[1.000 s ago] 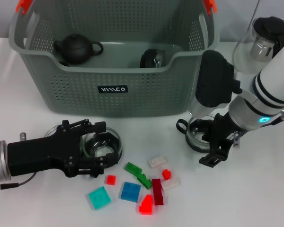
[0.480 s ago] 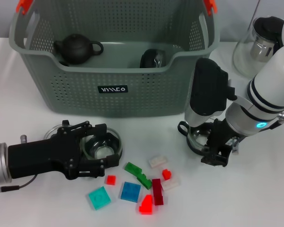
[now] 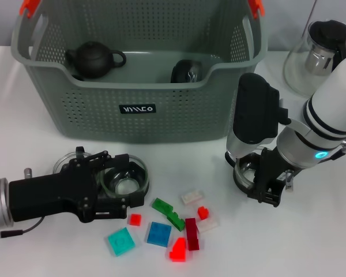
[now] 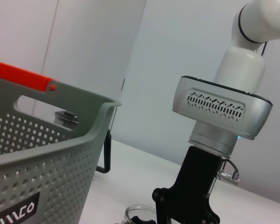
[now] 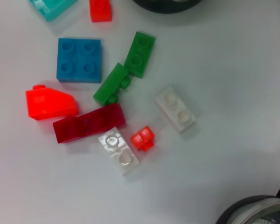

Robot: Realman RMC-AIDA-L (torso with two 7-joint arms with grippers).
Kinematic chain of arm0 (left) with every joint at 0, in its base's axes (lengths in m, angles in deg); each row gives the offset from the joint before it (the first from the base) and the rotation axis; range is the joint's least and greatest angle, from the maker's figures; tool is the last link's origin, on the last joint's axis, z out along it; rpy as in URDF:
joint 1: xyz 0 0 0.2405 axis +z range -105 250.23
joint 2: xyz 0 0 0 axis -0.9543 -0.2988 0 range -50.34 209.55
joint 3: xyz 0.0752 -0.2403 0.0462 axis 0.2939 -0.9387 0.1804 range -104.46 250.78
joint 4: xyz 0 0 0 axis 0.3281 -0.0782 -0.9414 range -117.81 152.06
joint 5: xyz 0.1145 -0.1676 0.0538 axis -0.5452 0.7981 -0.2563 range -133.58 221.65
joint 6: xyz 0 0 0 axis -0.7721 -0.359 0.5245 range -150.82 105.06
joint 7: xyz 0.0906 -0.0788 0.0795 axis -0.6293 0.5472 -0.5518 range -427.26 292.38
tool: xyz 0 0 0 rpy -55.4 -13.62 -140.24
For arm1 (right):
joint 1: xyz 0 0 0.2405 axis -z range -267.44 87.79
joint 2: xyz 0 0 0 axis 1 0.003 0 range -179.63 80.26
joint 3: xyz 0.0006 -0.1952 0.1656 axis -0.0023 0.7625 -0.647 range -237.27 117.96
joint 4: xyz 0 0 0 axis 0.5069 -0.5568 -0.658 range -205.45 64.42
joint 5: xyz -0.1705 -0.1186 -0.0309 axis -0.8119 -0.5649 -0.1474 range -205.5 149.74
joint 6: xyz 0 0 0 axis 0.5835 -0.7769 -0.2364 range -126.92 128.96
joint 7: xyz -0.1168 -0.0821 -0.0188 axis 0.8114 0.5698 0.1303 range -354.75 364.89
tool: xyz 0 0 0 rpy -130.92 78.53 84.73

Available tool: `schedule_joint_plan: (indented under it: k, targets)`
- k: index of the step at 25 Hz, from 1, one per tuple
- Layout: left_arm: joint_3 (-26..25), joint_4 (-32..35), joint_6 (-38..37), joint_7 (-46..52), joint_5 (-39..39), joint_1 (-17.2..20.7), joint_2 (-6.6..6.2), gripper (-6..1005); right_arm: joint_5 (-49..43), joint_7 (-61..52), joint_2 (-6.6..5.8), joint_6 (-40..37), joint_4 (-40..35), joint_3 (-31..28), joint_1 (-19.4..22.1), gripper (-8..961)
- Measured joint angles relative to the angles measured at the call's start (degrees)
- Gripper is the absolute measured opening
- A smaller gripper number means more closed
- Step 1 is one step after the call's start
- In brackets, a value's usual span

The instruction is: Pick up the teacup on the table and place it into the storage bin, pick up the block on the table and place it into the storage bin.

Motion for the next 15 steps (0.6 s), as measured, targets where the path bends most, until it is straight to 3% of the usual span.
schedule_joint_plan:
  k: [8,15]
  targets:
    - [0.0,0.0,-0.7,0.0,0.0,0.2,0.07,913,0.5,0.1,-0.09,-5.3,-5.9,-2.7,1.8,52]
    - [0.1,0.0,-0.8,-0.1,0.0,0.2,0.07,912,6.2,2.0,-0.28,-21.8,-19.2,-15.4,3.6,52]
